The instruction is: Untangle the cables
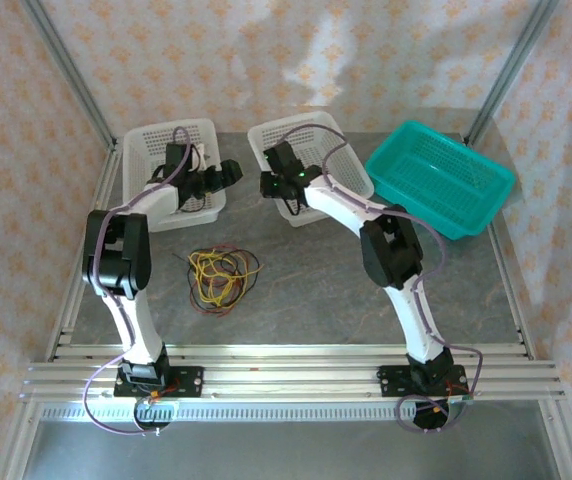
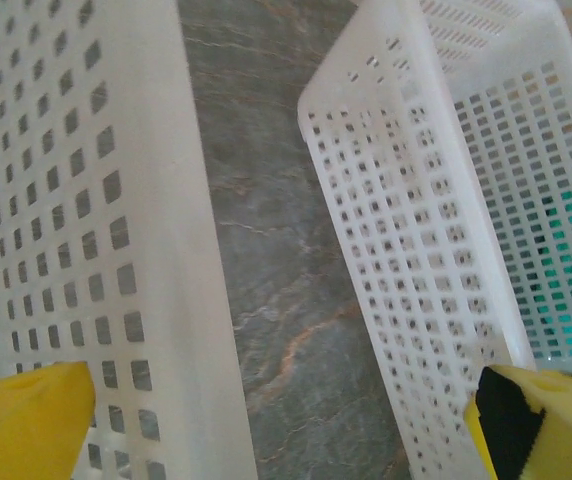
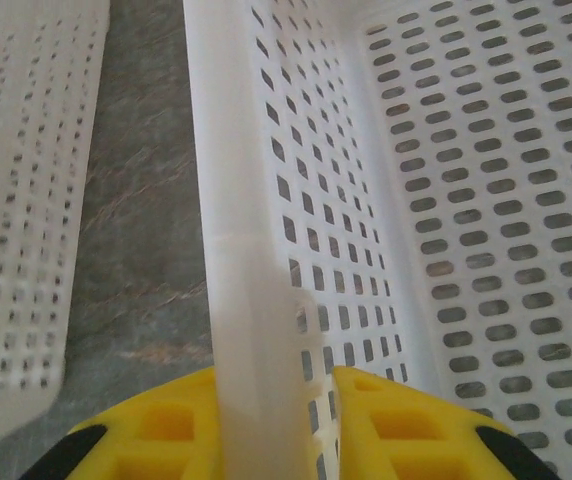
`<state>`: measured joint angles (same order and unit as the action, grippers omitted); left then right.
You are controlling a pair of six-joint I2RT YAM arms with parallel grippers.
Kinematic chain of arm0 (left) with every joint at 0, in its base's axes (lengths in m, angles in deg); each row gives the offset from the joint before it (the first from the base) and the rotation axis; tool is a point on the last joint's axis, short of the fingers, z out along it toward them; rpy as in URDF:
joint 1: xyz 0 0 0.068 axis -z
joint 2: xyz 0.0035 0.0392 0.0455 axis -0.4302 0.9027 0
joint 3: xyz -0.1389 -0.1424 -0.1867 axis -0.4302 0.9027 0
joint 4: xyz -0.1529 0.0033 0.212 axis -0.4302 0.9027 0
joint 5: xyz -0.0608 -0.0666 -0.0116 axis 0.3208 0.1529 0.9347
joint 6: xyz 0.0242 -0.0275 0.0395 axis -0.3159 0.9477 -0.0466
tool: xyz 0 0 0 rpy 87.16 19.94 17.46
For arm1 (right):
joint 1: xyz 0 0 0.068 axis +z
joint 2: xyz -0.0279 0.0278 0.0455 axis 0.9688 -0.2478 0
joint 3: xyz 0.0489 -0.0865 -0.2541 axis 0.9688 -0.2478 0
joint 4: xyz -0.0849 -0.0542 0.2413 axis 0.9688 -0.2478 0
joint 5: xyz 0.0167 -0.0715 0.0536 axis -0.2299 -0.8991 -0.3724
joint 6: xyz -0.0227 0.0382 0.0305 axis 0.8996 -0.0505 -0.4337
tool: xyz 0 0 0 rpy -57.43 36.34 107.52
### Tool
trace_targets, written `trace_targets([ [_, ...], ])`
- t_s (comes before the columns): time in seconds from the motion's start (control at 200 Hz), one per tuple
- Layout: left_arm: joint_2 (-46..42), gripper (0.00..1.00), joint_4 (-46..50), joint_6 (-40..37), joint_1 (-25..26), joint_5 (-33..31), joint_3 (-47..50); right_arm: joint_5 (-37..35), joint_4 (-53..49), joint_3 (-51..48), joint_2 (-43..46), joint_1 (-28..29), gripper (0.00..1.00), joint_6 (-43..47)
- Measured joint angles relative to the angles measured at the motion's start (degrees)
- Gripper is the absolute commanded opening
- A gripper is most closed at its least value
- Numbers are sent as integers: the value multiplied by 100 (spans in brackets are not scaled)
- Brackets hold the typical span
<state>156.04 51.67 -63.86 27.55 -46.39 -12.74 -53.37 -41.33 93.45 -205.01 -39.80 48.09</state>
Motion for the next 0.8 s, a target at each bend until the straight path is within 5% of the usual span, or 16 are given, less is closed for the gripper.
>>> trace_targets([
  [0.21, 103, 92, -13, -2, 297, 136, -111, 264, 120, 24, -26, -385, 29, -107],
  [0.35, 98, 94, -7, -48, 304, 61, -111, 415, 116, 214, -92, -457, 42, -162],
  [0.591, -179, 99, 98, -59, 232, -730, -201, 474, 138, 455, -68, -446, 54, -205],
  [0.801, -92, 99, 350, 109, 155, -1259, -831, -94, 297, -737, 957, -446, 54, -203],
])
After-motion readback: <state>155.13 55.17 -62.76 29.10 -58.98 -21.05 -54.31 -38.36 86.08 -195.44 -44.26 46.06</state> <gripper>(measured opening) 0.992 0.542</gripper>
